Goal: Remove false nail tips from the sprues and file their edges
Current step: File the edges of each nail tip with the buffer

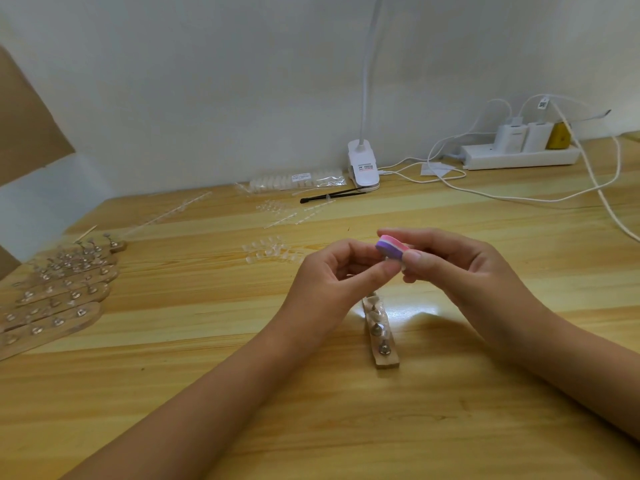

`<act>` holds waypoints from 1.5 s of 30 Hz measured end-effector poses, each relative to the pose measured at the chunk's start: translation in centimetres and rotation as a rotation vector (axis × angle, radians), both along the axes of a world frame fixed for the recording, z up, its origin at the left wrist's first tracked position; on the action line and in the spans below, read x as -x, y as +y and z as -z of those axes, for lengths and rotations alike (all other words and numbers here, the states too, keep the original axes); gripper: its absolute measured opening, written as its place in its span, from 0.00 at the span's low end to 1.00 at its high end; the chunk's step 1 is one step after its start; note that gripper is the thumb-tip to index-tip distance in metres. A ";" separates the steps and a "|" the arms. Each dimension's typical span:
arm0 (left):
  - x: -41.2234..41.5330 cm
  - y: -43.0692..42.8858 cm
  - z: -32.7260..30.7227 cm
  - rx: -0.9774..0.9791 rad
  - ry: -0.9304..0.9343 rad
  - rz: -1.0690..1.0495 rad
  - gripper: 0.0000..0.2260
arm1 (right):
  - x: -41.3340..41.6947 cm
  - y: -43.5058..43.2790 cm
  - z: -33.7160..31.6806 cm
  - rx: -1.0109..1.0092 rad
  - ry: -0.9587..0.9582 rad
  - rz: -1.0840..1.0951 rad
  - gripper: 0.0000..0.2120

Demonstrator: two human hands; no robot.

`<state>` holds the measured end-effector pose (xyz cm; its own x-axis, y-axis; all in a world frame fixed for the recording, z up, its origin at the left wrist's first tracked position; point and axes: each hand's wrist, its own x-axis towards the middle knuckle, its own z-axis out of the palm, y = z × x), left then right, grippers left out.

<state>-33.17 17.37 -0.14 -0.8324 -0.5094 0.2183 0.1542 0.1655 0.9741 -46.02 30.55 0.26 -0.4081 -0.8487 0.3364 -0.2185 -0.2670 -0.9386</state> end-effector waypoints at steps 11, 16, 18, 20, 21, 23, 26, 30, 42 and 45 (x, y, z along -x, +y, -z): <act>0.1 -0.2 0.1 -0.055 -0.001 -0.007 0.16 | 0.7 -0.4 0.2 -0.008 -0.150 -0.046 0.10; 0.0 -0.3 0.1 -0.075 -0.007 -0.022 0.16 | 0.7 -0.4 0.4 0.058 -0.257 -0.037 0.08; 0.0 -0.4 0.0 -0.079 0.001 -0.033 0.15 | 0.4 -0.4 0.4 0.055 -0.218 -0.068 0.10; 0.0 -0.4 0.0 -0.090 0.004 -0.036 0.16 | 0.1 -0.4 0.4 0.043 -0.159 -0.089 0.12; 0.0 -0.4 0.0 -0.097 0.006 -0.035 0.16 | 0.0 -0.4 0.4 0.056 -0.148 -0.074 0.13; 0.0 -0.3 -0.2 -0.122 0.016 -0.022 0.15 | 0.0 -0.3 0.2 0.107 -0.171 -0.006 0.14; 0.1 -0.4 -0.2 -0.139 0.015 -0.019 0.13 | 0.1 -0.3 0.1 0.138 -0.191 0.026 0.16; 0.1 -0.4 -0.3 -0.142 0.006 -0.017 0.13 | -0.2 -0.6 0.2 0.117 -0.152 -0.011 0.16; 0.1 -0.6 -0.2 -0.138 0.028 -0.017 0.16 | -0.2 -0.4 0.1 0.204 -0.139 0.057 0.12; 0.2 -0.7 0.0 -0.120 0.032 -0.020 0.16 | -0.5 -0.5 0.3 0.181 -0.103 0.014 0.13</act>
